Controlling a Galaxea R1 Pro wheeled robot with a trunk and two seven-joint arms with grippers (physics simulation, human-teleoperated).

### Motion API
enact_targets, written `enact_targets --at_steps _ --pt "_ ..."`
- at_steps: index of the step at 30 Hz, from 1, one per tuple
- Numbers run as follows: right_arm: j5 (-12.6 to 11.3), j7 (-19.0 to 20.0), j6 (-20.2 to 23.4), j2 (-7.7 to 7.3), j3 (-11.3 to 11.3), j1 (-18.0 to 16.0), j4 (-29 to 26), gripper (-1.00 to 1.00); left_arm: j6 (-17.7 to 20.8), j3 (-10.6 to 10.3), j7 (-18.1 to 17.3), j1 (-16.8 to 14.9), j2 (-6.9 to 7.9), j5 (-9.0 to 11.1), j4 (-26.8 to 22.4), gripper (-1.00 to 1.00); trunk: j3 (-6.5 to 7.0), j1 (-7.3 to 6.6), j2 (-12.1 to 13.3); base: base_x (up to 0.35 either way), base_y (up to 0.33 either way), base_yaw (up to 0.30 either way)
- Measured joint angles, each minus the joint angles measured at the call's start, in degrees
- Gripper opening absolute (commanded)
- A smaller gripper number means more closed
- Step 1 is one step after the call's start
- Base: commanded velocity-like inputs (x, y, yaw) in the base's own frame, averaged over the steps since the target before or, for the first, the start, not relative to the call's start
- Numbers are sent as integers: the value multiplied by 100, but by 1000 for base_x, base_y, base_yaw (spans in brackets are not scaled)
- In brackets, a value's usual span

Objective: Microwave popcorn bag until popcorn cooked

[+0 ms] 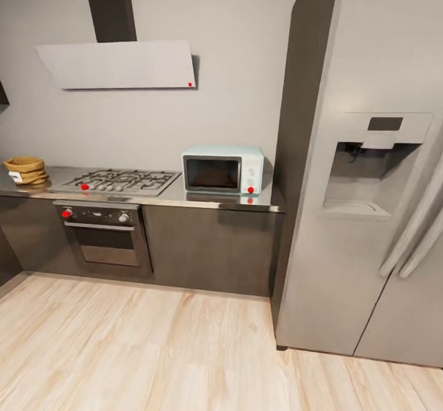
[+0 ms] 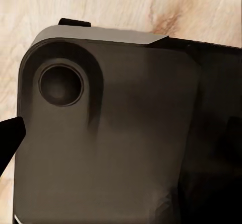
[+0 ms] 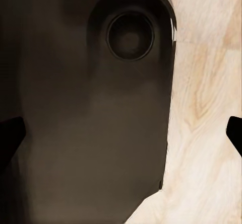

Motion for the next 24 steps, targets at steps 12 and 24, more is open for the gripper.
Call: enact_targets --at_steps 12,24 --pt "0 0 0 -1 0 0 0 100 7 0 5 0 -2 14 0 100 0 0 0 302 175 0" --pt "-18 0 -207 0 -3 0 0 100 8 0 5 0 -2 19 0 100 0 0 0 296 186 0"
